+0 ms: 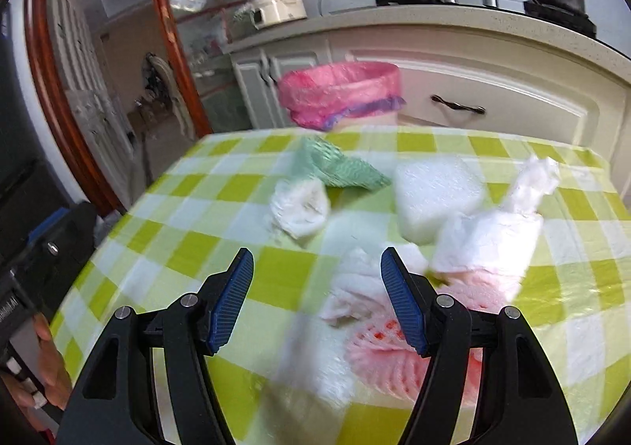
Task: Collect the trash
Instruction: 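Grasp a white crumpled tissue with the right tool while the left tool grasps the white foam sheet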
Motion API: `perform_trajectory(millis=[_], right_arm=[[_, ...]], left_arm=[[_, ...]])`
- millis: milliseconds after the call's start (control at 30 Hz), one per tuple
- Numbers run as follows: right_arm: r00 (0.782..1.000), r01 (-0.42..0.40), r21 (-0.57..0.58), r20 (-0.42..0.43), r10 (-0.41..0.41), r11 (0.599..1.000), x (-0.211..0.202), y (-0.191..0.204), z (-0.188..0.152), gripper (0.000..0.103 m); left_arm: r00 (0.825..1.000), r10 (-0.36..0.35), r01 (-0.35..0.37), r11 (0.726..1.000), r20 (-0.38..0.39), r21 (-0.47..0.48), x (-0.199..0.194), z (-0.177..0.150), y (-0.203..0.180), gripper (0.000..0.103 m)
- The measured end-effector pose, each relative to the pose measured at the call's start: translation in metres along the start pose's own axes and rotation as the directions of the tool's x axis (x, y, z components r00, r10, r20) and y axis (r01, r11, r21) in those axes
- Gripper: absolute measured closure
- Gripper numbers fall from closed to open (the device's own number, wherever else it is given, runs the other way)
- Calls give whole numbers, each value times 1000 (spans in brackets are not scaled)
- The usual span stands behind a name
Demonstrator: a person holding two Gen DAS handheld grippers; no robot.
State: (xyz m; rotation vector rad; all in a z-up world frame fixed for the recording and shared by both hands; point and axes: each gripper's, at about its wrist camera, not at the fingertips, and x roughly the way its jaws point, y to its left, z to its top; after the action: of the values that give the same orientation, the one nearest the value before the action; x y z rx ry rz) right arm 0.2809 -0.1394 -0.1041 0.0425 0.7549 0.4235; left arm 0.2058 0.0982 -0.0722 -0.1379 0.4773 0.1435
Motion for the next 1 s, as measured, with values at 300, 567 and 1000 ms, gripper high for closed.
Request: perform_trajectory(millis=[300, 567, 1000], right_arm=[[996, 77, -77, -36, -79, 994, 13, 3, 3, 43], [977, 179, -202, -77, -198, 963, 52, 26, 6, 42], [993, -32, -27, 111, 35, 999, -17, -15, 9, 86]], left_arm=[[1000, -25, 25, 999, 7, 21, 1, -2, -16, 10], [999, 11, -12, 1000, 35, 17, -6, 7, -1, 10], [1000, -7, 8, 1000, -18, 17, 16, 2, -17, 10]])
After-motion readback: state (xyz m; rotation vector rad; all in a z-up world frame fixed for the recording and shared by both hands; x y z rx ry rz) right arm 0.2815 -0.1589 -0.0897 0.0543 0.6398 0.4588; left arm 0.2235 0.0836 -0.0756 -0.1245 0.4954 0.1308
